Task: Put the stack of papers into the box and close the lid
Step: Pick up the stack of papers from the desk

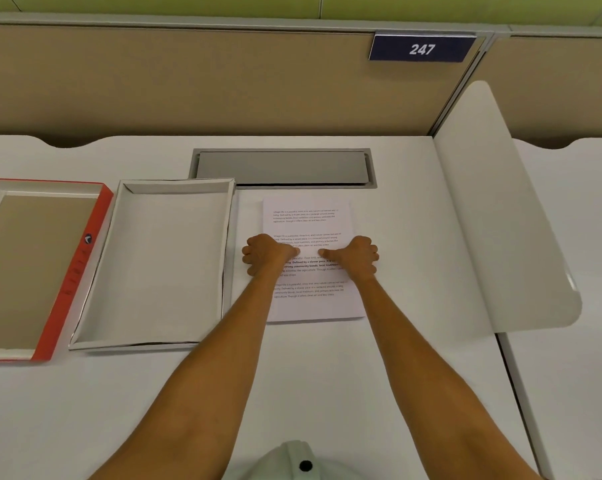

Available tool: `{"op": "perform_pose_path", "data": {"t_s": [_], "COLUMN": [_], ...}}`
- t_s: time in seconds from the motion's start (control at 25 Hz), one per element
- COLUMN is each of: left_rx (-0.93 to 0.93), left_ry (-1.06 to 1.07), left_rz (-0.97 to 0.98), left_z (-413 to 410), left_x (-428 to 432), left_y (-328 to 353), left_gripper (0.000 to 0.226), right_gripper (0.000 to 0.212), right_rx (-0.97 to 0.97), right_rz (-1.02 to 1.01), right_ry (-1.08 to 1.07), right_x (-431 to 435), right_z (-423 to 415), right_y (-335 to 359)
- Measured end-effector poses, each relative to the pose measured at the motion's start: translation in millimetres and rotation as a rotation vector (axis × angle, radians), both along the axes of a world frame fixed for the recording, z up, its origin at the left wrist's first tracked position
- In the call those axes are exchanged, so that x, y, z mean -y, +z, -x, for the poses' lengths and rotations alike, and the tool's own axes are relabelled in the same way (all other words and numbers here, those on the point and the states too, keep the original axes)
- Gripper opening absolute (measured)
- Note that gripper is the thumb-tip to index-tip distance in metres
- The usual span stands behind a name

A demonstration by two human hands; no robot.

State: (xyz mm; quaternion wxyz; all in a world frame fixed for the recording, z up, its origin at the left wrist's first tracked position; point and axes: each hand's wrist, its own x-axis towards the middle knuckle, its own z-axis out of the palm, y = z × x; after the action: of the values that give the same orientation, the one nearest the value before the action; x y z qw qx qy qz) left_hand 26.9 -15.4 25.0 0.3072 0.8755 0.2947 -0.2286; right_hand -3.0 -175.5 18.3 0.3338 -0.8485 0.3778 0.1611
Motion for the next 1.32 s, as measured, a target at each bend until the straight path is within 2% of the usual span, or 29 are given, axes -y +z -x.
{"op": "perform_pose_path", "data": {"t_s": [0.16,0.32,0.4,0.52,0.6,0.72,0.84,0.96,1.16,1.32], "left_rx": [-0.093,-0.12,-0.124,-0.079,-0.013,0.057,0.02,0.066,0.239,0.44], "left_ry": [-0.069,-0.094,-0.062,-0.078,-0.092,-0.072,0.018,-0.002,0.084,0.2], "left_rz": [-0.019,0.067,0.106,0.033,0.013,0.147,0.263,0.274,0.477,0.689], "left_z": [-14,-19,-18,-10,-4,0,-1,3,13,21], "left_x": [-7,-15,-14,-9,-6,-6,-14,-16,-16,-14], "left_y": [4,2,3,6,5,6,11,16,33,52], "left_gripper": [0.094,0.072,0.073,0.08,0.076,0.056,0.058,0.061,0.039,0.05], "right_gripper": [0.092,0.085,0.085,0.086,0.086,0.087,0.074,0.062,0.058,0.051], "right_rx": [-0.034,-0.03,-0.033,0.006,0.069,0.09,0.12,0.21,0.397,0.636], "right_rz": [-0.013,-0.015,-0.005,-0.019,-0.083,-0.094,-0.089,-0.113,-0.128,-0.16], "right_ry": [0.032,0.035,0.02,0.004,-0.013,-0.052,-0.043,-0.057,-0.061,-0.052], "right_x": [5,4,0,-5,-7,-7,-9,-10,-7,-2], "right_z": [-9,-11,-12,-11,-9,-6,0,8,17,24], "right_y": [0,0,2,2,3,5,5,11,53,83]}}
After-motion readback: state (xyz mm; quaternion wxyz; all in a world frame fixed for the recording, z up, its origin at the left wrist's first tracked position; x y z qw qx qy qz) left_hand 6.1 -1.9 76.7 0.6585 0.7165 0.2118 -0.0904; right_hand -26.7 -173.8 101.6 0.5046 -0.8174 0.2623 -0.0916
